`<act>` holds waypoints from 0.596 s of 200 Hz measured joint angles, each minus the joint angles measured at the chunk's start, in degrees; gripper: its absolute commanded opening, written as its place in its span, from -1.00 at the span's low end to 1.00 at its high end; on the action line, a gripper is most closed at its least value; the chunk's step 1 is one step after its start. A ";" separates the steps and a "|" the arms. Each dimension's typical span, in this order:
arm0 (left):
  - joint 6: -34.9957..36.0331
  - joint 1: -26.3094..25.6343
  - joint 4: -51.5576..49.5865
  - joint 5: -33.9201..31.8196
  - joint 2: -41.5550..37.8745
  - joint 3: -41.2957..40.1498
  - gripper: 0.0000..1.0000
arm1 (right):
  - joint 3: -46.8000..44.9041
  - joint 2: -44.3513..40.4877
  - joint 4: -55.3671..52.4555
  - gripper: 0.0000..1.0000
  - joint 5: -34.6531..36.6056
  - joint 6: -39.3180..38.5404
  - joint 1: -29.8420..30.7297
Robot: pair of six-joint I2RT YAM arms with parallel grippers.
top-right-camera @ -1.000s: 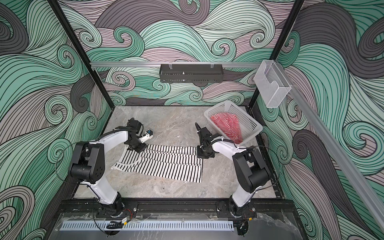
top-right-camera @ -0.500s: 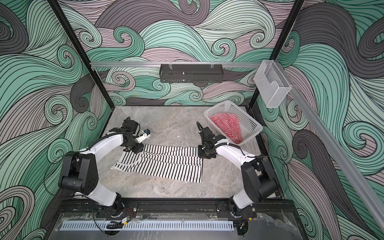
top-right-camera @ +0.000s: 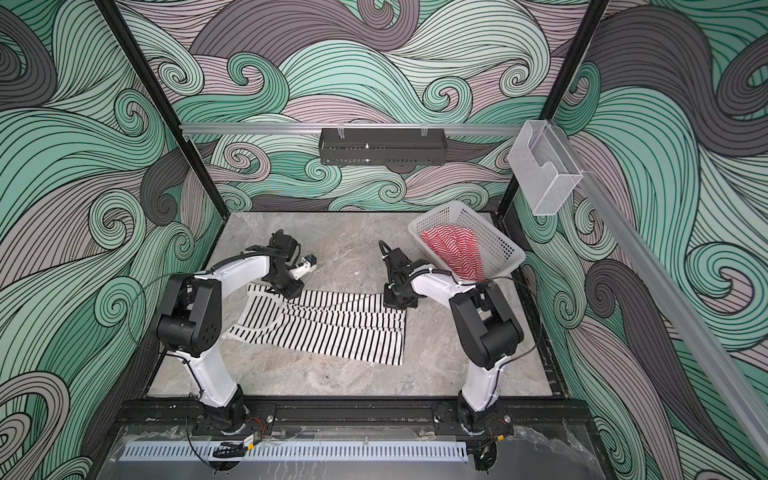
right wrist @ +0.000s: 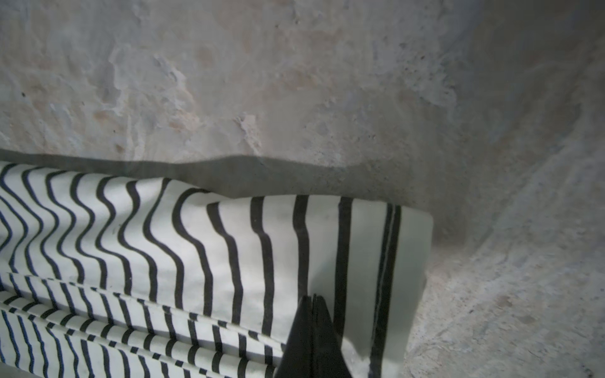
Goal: Fold and stack tank tops
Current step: Smooth out the tank top at the center of the table.
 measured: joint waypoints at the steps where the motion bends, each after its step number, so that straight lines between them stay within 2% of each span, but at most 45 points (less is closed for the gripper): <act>1: 0.00 -0.04 0.00 -0.02 -0.04 -0.13 -0.29 | -0.02 -0.02 0.02 -1.00 0.02 0.00 0.15; 56: 0.22 -0.72 0.20 -1.14 -4.94 -10.23 -0.30 | -5.35 -1.07 0.24 -1.00 -0.11 1.88 5.20; 119: -0.87 -1.11 2.32 -8.87 -5.86 -11.41 -0.26 | -6.71 -2.34 -0.15 -1.00 -0.74 3.50 7.63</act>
